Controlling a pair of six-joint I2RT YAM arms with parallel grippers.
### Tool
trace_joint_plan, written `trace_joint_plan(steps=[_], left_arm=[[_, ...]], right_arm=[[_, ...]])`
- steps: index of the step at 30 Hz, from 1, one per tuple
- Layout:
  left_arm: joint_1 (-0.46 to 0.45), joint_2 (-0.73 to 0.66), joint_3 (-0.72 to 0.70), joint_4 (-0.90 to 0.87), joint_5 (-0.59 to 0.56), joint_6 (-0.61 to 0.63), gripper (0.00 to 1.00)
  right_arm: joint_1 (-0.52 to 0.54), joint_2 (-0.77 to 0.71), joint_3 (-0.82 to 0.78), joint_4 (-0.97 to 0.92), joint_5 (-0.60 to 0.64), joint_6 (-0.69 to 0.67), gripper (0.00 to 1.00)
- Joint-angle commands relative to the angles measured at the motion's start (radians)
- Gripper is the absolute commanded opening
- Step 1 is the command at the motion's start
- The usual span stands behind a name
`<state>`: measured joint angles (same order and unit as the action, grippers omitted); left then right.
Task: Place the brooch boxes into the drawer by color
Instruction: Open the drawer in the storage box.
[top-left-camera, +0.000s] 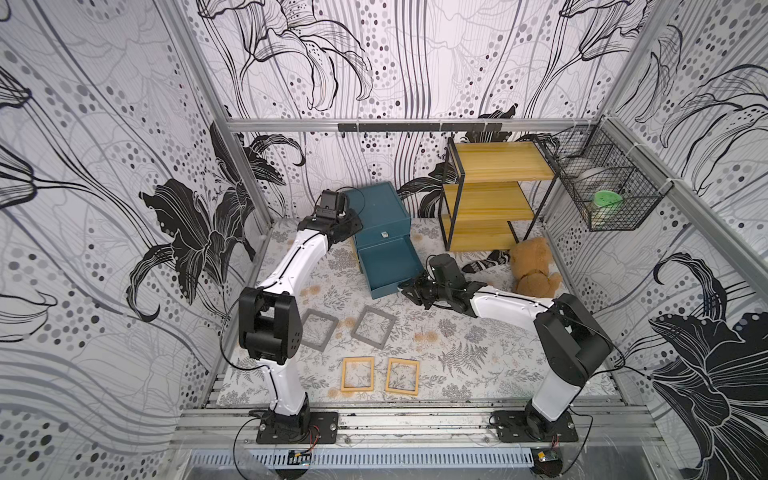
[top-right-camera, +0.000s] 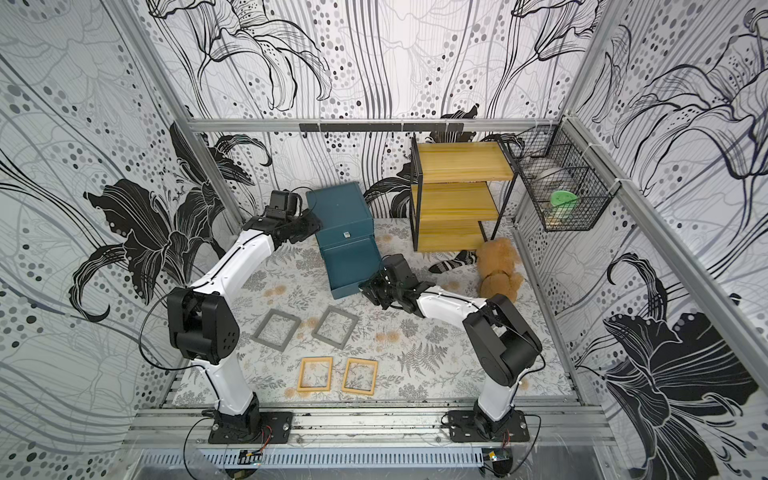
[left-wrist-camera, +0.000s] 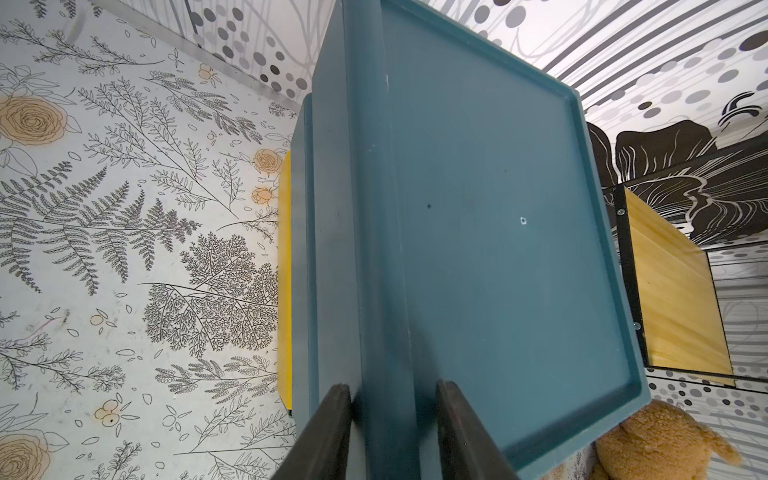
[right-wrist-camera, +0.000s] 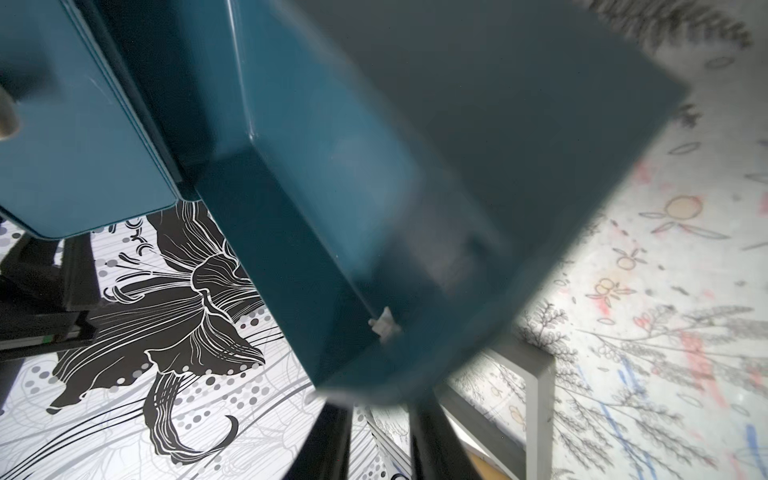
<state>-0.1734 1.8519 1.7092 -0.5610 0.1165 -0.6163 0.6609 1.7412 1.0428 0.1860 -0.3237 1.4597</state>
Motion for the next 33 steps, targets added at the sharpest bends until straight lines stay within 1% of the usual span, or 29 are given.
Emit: trace_joint_plan(steps=[1,4,8,13,16,21,25,28,33], left_arm=[[-0.007,-0.019,0.008,-0.020,0.011,0.003,0.38],[-0.007,-0.021,0.011,-0.020,0.012,0.003,0.38],[-0.006,-0.023,0.020,-0.023,0.010,0.004,0.41],[-0.007,-0.033,0.032,-0.029,0.005,0.004,0.46],[-0.008,-0.050,0.035,-0.030,-0.014,0.001,0.49],[-0.014,-0.111,0.014,-0.036,-0.078,-0.003,0.54],[-0.021,-0.196,-0.031,-0.058,-0.124,0.005,0.57],[-0.024,-0.276,-0.096,-0.078,-0.139,0.010,0.58],[-0.054,-0.430,-0.245,-0.132,-0.170,0.015,0.57]], right_arm=[[0.003,-0.011,0.033,-0.004,0.008,-0.033,0.29],[0.003,-0.015,0.047,-0.017,0.013,-0.049,0.30],[0.003,-0.035,0.051,-0.041,0.026,-0.058,0.33],[0.003,-0.065,0.075,-0.102,0.051,-0.105,0.41],[0.003,-0.087,0.099,-0.164,0.071,-0.156,0.44],[0.003,-0.144,0.139,-0.276,0.106,-0.283,0.46],[0.003,-0.209,0.157,-0.362,0.132,-0.430,0.45],[0.003,-0.280,0.145,-0.412,0.139,-0.533,0.45],[0.003,-0.378,0.115,-0.496,0.103,-0.683,0.45]])
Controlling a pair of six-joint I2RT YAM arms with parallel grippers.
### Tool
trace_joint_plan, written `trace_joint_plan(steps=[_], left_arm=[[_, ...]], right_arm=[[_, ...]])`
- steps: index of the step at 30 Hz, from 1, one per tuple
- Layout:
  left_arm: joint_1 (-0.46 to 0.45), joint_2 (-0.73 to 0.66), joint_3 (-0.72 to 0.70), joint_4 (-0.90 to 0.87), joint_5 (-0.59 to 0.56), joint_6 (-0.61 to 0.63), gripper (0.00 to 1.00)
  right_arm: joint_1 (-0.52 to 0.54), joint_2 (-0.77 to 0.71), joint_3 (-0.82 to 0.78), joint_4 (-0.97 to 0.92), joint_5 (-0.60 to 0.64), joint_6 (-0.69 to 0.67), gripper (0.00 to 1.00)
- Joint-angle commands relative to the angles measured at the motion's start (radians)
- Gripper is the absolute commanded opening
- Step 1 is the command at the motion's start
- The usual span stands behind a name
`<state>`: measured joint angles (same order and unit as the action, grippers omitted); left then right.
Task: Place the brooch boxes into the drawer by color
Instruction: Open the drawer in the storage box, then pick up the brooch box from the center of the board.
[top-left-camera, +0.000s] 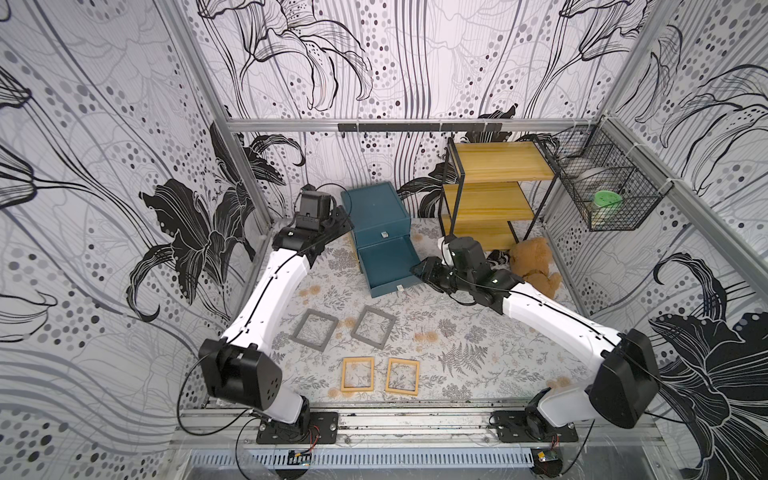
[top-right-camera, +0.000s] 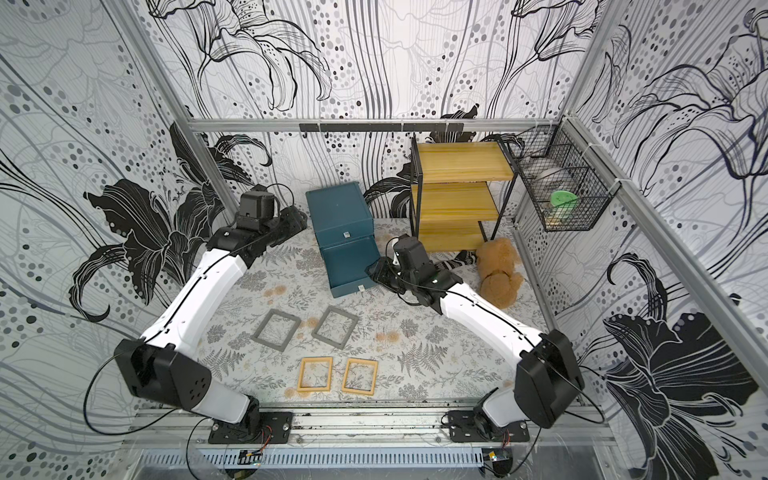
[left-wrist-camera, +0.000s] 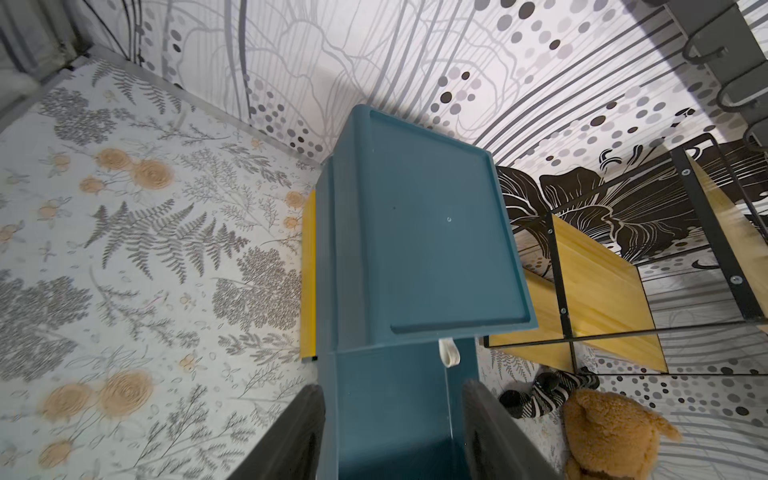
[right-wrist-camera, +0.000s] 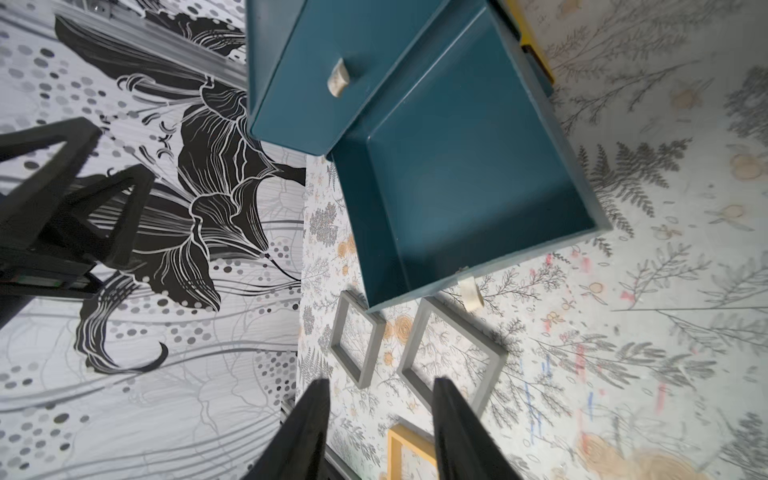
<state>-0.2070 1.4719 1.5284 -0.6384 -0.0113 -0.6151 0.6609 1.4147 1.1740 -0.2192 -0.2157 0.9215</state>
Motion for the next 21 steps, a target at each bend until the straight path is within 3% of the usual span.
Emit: trace_joint_plan(steps=[1,14,21], left_arm=[[-0.031,-0.087,-0.099,-0.067,-0.047,0.010,0.56],[-0.324,-0.389,-0.482,-0.170,-0.175,-0.207,0.46],[-0.449,-0.381,-0.626,-0.145,-0.208,-0.313,0.42]], right_arm=[[0.003,-0.073,-0.026,-0.106,-0.017,-0.173,0.45],[0.003,-0.254,-0.067,-0.308,-0.106,-0.372,0.45],[0.003,-0.319,-0.102,-0.342,-0.132,-0.383,0.46]])
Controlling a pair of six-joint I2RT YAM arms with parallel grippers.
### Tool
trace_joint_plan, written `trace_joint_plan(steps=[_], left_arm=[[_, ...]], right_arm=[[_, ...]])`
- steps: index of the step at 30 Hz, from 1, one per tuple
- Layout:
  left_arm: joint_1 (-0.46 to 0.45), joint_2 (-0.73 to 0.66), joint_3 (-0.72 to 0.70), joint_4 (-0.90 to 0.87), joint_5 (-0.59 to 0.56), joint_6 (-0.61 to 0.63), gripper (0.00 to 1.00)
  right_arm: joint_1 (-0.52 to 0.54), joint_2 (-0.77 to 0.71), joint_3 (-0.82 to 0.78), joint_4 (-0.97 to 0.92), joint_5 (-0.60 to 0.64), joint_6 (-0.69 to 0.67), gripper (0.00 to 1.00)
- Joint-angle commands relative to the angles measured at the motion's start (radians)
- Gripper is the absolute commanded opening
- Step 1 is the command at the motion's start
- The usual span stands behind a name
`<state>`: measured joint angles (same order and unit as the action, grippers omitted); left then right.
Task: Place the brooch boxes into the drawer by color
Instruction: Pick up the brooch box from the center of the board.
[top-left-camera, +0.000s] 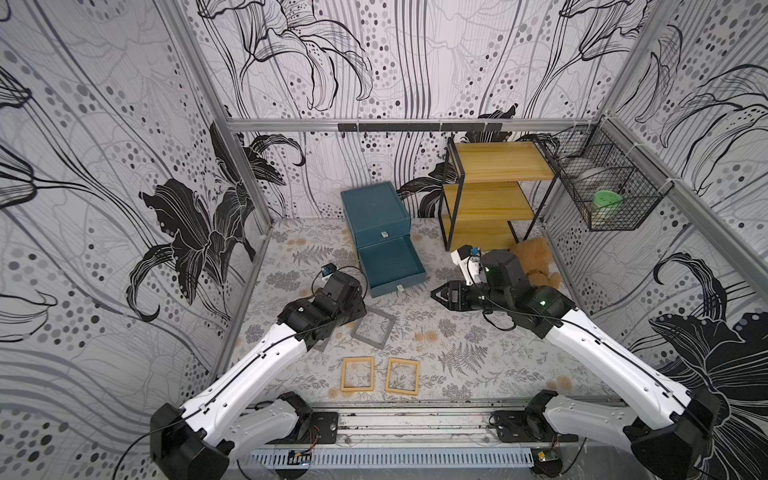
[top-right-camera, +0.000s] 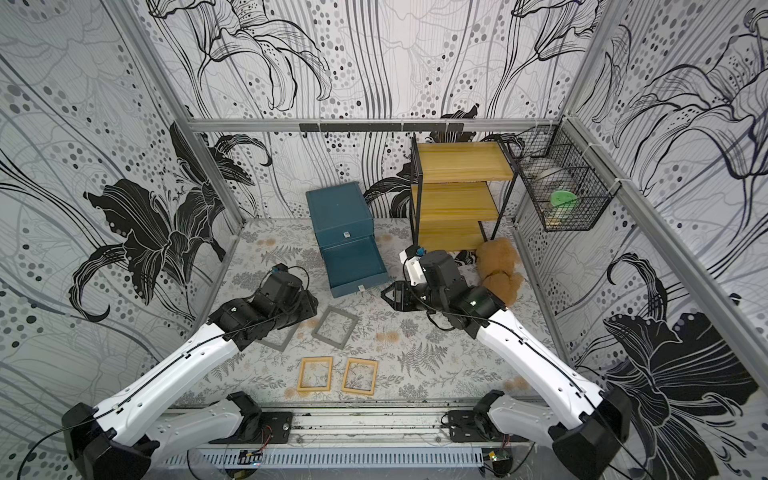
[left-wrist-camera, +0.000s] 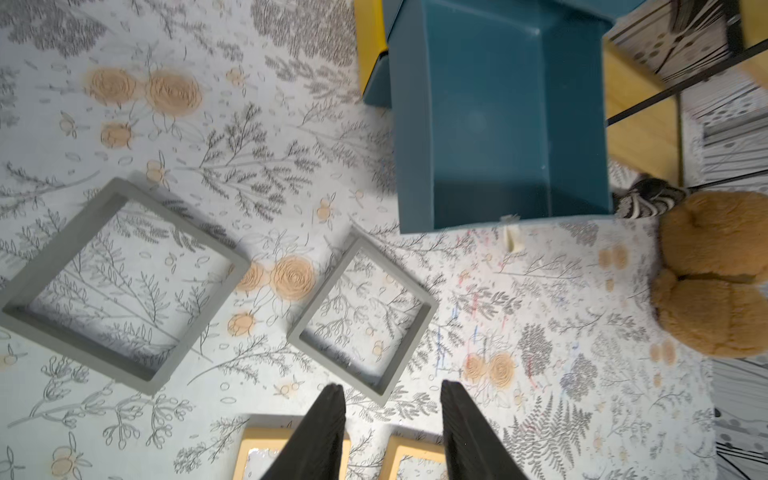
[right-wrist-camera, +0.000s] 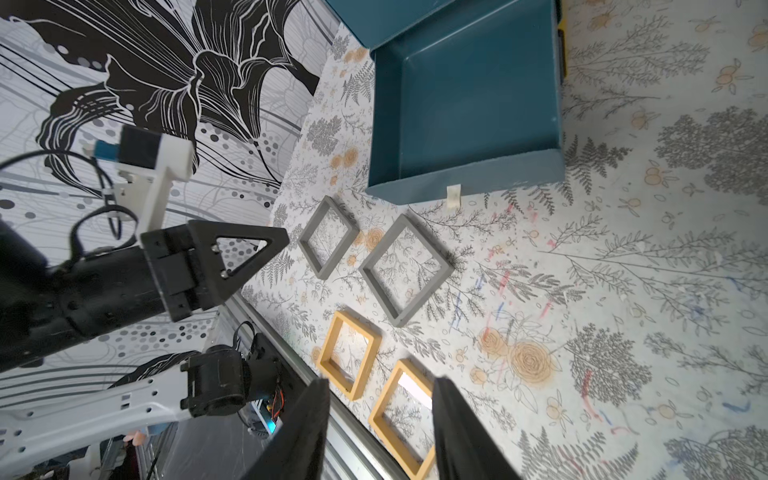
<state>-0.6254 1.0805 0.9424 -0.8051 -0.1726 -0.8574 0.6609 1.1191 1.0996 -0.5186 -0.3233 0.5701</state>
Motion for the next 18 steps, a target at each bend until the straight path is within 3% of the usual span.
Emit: trace_joint_plan(steps=[1,10,18], left_arm=[[-0.040,0.017,-0.066,0.039,-0.046,-0.083,0.42],[-0.041,0.051,-0.211,0.145,-0.028,-0.071,0.42],[-0.037,0.220,-0.184,0.185,-0.054,0.046,0.45]], right_arm=[[0.003,-0.029,-0.032,-0.043,-0.025,-0.031,0.46],[0.003,-0.069,-0.065,-0.041,-0.022,-0.015,0.46],[0.003,-0.063,-0.084,-0.025,-0.037,-0.001,0.46]])
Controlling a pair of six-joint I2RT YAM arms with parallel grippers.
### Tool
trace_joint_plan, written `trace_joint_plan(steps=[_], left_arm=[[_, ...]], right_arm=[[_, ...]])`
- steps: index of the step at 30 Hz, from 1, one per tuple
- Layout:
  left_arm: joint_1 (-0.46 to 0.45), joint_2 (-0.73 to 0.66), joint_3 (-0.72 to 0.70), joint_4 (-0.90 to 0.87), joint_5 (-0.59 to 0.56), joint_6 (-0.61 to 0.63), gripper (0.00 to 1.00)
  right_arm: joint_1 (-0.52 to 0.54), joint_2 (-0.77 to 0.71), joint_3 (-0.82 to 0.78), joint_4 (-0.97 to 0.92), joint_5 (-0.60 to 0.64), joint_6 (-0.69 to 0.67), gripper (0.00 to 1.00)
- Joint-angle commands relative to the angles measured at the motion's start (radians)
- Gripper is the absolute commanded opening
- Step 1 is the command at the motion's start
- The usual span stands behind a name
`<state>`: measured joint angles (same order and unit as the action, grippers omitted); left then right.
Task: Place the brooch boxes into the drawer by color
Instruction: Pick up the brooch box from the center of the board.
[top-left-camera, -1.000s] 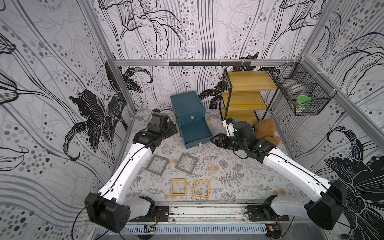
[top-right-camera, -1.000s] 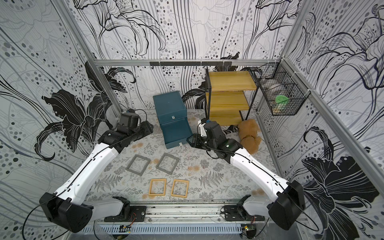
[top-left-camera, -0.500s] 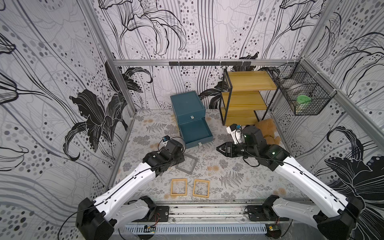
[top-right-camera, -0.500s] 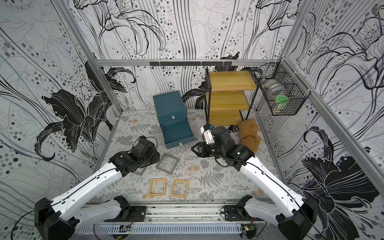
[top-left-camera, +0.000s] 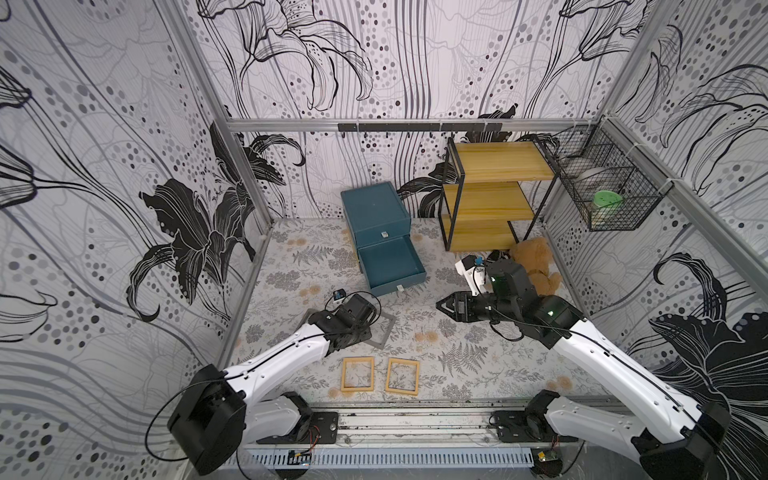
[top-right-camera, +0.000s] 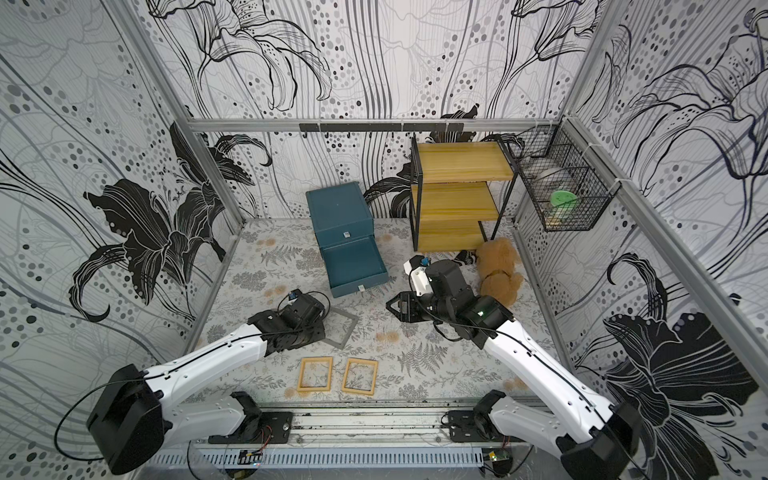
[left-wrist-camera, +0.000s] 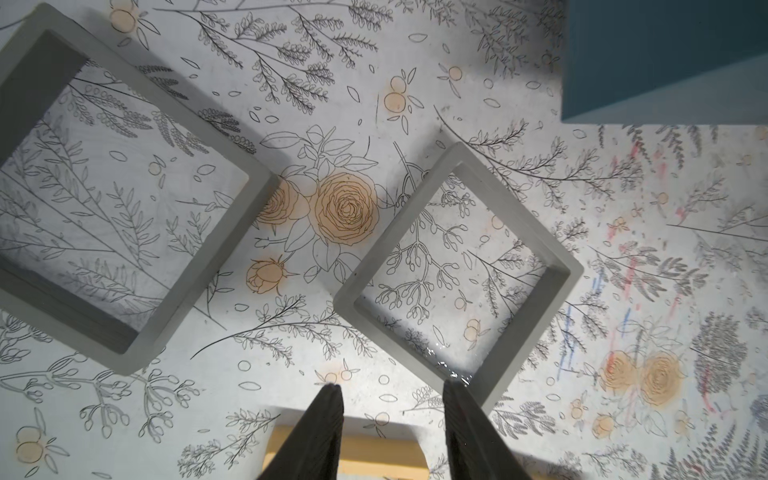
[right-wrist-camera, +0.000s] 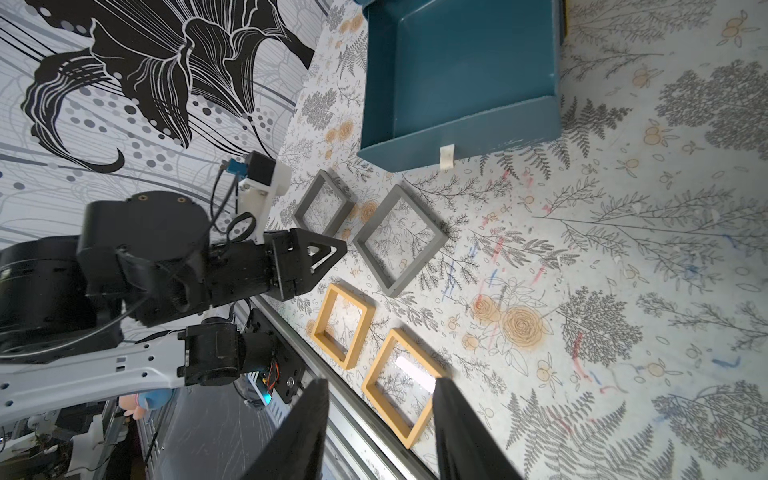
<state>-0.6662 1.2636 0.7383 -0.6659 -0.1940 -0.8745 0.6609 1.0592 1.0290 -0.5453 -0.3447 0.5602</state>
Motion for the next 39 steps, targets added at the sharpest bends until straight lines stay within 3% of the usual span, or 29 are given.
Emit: trace_joint_plan(steps=[1,19,39], left_arm=[[0.009,0.056,0.029,0.048,-0.035,0.080,0.45],[0.102,0.231,0.097,0.084,-0.034,0.306,0.45],[0.119,0.331,0.123,0.117,-0.018,0.362,0.32]], right_arm=[[0.003,0.000,-0.010,0.001,-0.017,0.009,0.46],[0.003,0.035,0.006,0.012,-0.014,0.022,0.47],[0.003,0.056,0.006,0.023,-0.025,0.029,0.48]])
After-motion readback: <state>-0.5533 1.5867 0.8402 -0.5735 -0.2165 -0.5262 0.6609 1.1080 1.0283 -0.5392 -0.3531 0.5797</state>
